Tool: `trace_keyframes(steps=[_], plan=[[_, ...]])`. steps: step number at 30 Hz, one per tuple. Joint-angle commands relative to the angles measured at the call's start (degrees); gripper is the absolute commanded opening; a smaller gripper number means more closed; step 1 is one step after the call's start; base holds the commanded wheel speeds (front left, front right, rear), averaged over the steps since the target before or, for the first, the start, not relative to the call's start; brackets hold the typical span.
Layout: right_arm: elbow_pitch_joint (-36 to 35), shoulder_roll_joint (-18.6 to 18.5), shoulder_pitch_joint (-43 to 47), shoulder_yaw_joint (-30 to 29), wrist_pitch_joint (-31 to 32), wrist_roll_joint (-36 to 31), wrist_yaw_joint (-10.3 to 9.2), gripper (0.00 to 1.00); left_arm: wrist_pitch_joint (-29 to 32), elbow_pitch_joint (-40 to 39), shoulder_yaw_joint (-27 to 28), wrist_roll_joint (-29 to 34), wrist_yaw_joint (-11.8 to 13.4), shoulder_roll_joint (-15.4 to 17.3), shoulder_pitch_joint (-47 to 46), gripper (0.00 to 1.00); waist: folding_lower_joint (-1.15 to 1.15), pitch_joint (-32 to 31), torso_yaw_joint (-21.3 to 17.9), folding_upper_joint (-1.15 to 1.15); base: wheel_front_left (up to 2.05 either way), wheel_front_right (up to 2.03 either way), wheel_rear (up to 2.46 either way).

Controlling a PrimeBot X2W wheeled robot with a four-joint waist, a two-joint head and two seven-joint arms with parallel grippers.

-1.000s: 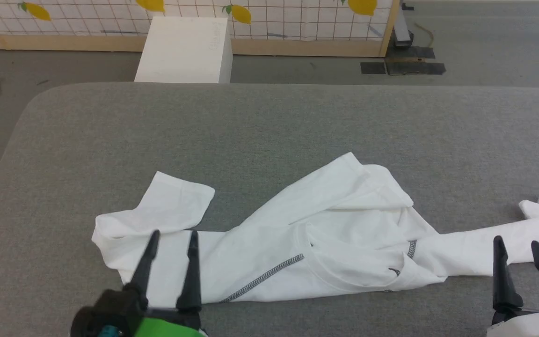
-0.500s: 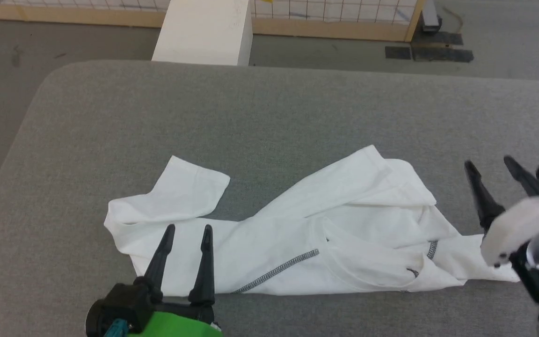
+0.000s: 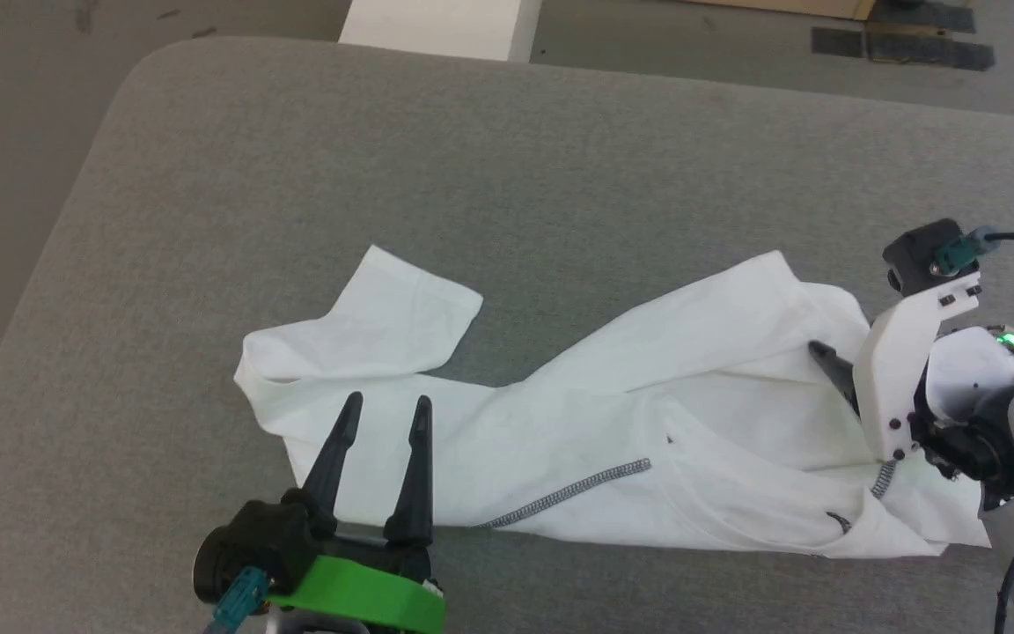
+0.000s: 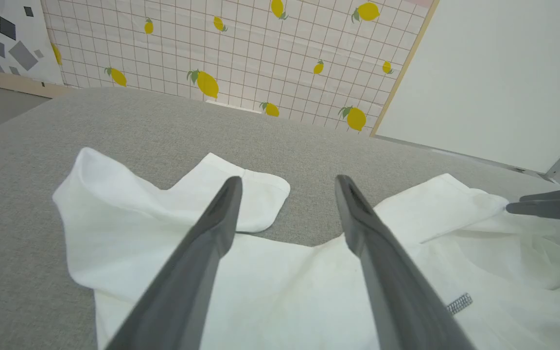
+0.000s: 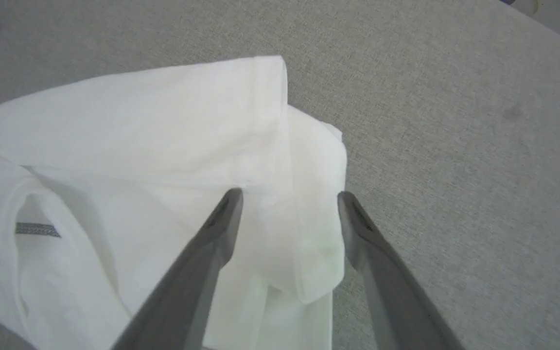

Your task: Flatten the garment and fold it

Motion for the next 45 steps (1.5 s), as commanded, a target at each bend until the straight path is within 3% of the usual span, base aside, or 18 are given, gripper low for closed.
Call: trace_keyframes(steps=[1, 5, 6, 7, 8, 18, 24, 30, 31, 32, 33, 39, 45], plan=[[1.8, 0.1, -0.7, 0.2, 0.1, 0.0, -0.09, 1.0, -0.3, 0.3, -0.1, 0.2, -0.5, -0.3, -1.2, 1.0, -0.01, 1.9, 2.2, 0.0, 0.0, 0.0, 0.0], [6.9, 0.5, -0.4, 1.5, 0.4, 0.6, -0.09, 1.0, -0.3, 0.9, -0.1, 0.0, -0.8, -0.6, -2.0, 1.0, -0.01, 2.7, 3.9, 0.0, 0.0, 0.0, 0.0], [7.8, 0.2, -0.4, 2.1, -0.2, 0.4, -0.09, 0.48, -0.3, 1.0, 0.0, -0.1, -0.9, -0.6, -2.1, 1.0, -0.01, 2.8, 4.2, 0.0, 0.0, 0.0, 0.0], [8.4, -0.1, -0.5, 2.4, -0.9, 0.2, -0.09, 0.28, -0.3, 1.1, 0.0, -0.2, -0.9, -0.7, -2.2, 1.0, -0.01, 2.8, 4.3, 0.0, 0.0, 0.0, 0.0], [8.9, -0.4, -0.8, 2.5, -1.9, 0.1, -0.09, 0.0, -0.3, 1.2, 0.2, -0.3, -1.0, -0.7, -2.2, 1.0, -0.01, 2.8, 4.5, 0.0, 0.0, 0.0, 0.0], [5.8, -6.1, -13.2, 1.1, -10.1, -2.3, -0.09, 0.0, -0.3, 1.2, 0.0, -1.5, -0.8, -0.9, -2.0, 1.0, -0.01, 2.0, 5.9, 0.0, 0.0, 0.0, 0.0], [4.7, -10.0, -24.1, 6.0, -10.8, -4.2, -0.09, 0.0, -0.3, 0.9, -1.7, -3.3, 0.2, -0.9, -2.7, 1.0, -0.01, 3.8, 8.8, 0.0, 0.0, 0.0, 0.0], [10.8, -11.6, -27.8, 10.4, -14.6, -7.7, -0.09, 0.0, -0.3, 1.1, -3.7, -4.7, 0.7, -0.9, -4.0, 1.0, -0.01, 6.1, 12.6, 0.0, 0.0, 0.0, 0.0], [12.5, -11.5, -27.6, 10.7, -15.7, -8.6, -0.09, 0.15, -0.3, 1.1, -4.1, -4.9, 0.9, -0.9, -4.2, 1.0, -0.01, 6.4, 13.1, 0.0, 0.0, 0.0, 0.0], [14.1, -11.2, -27.4, 10.4, -16.3, -9.0, -0.09, 0.48, -0.3, 1.1, -4.4, -5.1, 1.0, -0.9, -4.4, 1.0, -0.01, 6.5, 13.5, 0.0, 0.0, 0.0, 0.0], [15.9, -10.6, -27.1, 9.6, -17.1, -9.5, -0.09, 1.0, -0.3, 1.1, -4.7, -5.2, 1.2, -0.9, -4.6, 1.0, -0.01, 6.7, 13.9, 0.0, 0.0, 0.0, 0.0], [21.3, -7.7, -27.2, 7.2, -21.6, -10.4, -0.09, 1.0, -0.3, 1.6, -4.9, -5.3, 1.7, -0.9, -5.1, 1.0, -0.01, 5.7, 13.0, 0.0, 0.0, 0.0, 0.0], [20.6, -5.5, -25.0, 2.9, -25.8, -6.6, -0.09, 1.0, -0.3, 2.6, -3.5, -3.8, 1.1, -0.9, -4.0, 1.0, -0.01, 1.1, 9.2, 0.0, 0.0, 0.0, 0.0]])
